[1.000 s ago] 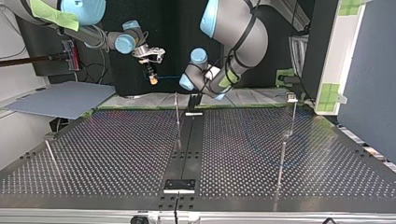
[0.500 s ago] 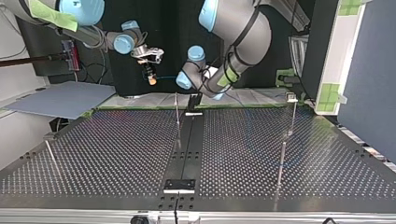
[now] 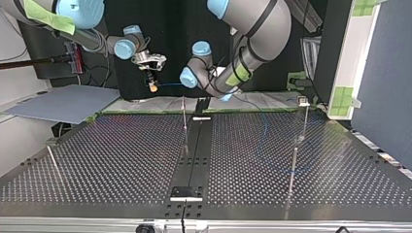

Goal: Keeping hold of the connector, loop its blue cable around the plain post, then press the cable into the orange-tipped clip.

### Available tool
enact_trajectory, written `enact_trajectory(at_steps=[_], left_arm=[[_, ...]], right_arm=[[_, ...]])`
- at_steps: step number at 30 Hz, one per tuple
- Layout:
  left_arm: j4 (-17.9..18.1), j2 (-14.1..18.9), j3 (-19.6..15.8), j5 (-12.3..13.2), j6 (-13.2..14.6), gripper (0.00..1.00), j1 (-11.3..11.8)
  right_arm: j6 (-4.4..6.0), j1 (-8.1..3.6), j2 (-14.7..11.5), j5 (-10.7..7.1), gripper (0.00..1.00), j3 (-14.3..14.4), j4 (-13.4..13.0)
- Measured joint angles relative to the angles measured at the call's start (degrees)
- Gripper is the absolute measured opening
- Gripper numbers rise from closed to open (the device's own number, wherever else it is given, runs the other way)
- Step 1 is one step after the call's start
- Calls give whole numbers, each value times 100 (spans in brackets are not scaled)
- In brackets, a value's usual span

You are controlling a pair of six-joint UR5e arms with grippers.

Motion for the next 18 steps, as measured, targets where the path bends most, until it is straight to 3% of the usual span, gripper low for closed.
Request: enact_trajectory(at_steps=[9,18], left_arm=[[498,120,-433,-226,-139,0,-219],[976,147,-460,-340,-160,0,-305]], right_arm=[[94,-112,1,-2,0,-144,17],[117,-164,0,-4,0,-256,19]])
